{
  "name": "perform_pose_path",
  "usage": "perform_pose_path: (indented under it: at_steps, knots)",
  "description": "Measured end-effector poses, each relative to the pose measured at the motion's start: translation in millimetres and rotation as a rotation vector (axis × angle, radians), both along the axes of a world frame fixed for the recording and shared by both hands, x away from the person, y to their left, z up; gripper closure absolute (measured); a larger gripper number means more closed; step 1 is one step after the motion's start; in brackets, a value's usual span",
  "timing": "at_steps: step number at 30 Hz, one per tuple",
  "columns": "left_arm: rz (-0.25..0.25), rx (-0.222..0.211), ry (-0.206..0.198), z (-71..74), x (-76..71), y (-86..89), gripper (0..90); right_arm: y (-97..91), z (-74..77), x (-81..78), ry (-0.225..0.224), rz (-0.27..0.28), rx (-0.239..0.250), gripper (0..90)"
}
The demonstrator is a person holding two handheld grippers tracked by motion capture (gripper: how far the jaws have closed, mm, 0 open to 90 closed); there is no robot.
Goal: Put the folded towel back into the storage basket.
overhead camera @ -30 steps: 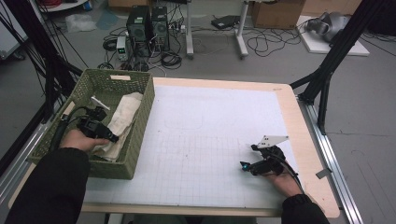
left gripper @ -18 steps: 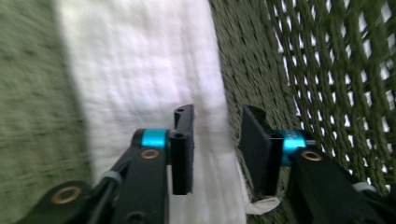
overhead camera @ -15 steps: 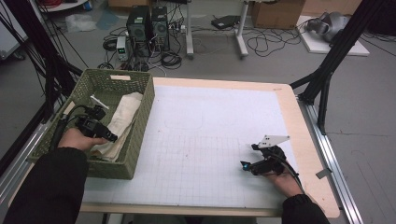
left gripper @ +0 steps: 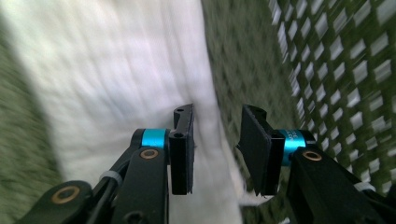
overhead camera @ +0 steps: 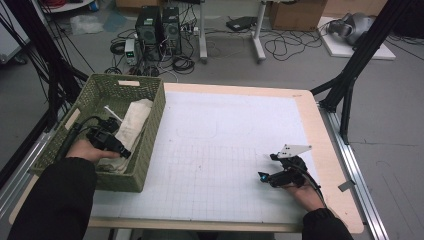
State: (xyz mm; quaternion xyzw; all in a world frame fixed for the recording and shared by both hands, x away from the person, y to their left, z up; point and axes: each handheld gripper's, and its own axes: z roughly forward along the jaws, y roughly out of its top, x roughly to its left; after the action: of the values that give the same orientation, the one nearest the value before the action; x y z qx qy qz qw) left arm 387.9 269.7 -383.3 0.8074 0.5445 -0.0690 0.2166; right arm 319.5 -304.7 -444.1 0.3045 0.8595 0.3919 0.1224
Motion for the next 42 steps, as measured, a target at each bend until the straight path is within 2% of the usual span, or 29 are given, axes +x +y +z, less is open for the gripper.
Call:
perform_pose_path:
  at_steps: [2,4,6,8,11,14,16,18,20,22,26,29,33,34,37,38,42]
  knots:
    - [0.031,0.018,-0.064,9.7,-0.2,4.1,65.2,0.1,0.0,-0.1,0.0,0.001,-0.001,13.0]
    - [0.065,0.006,-0.104,14.5,-0.4,8.6,65.1,0.0,-0.1,0.1,0.001,0.004,-0.004,13.0]
    - [0.105,0.062,-0.137,14.6,-0.2,10.4,64.0,0.2,-0.3,0.2,0.001,0.001,-0.005,13.1]
    - [0.132,0.138,-0.12,10.0,0.9,10.6,60.8,-0.1,-0.3,0.4,0.004,0.002,-0.003,13.1]
    - [0.138,0.244,-0.103,1.8,2.7,8.4,55.8,-0.4,0.0,0.3,0.001,0.003,-0.002,13.1]
    - [0.135,0.331,-0.033,-9.6,4.6,5.1,50.2,-0.5,0.0,0.2,0.006,0.0,-0.001,13.1]
    - [0.117,0.363,-0.003,-14.8,4.7,3.1,51.6,-0.4,-0.1,0.4,0.002,0.004,-0.003,13.3]
    - [0.112,0.351,-0.001,-15.9,3.8,2.4,64.4,-0.4,0.0,0.3,0.0,0.006,-0.001,13.4]
    - [0.098,0.343,0.01,-14.7,3.6,1.7,82.1,-0.6,0.2,0.3,-0.001,0.005,0.001,13.6]
    - [0.083,0.34,0.018,-14.3,2.5,1.4,84.8,-0.8,0.4,0.3,-0.003,0.006,0.001,13.6]
    - [0.08,0.286,0.06,-12.9,-0.4,4.5,85.6,-0.5,0.2,0.2,0.003,0.0,0.003,13.6]
    - [0.071,0.264,0.08,-13.7,-1.3,5.2,85.6,0.2,0.0,0.2,0.0,0.005,-0.004,13.6]
    - [0.075,0.25,0.07,-13.3,-0.2,6.7,83.8,0.4,-0.2,0.1,0.0,0.004,-0.002,13.6]
    - [0.081,0.245,0.046,-11.8,0.1,7.1,80.6,0.0,0.0,0.3,0.001,0.006,-0.003,13.6]
    - [0.109,0.204,-0.027,-4.2,0.3,9.9,62.8,-0.6,-0.4,0.9,0.005,0.002,0.003,13.6]
    - [0.116,0.191,-0.059,-1.0,-0.2,10.9,60.7,-0.6,-0.3,1.0,0.003,0.002,0.005,13.6]
    - [0.136,0.154,-0.136,4.9,-0.9,13.9,56.6,-1.1,1.0,0.2,-0.004,0.002,0.01,13.6]
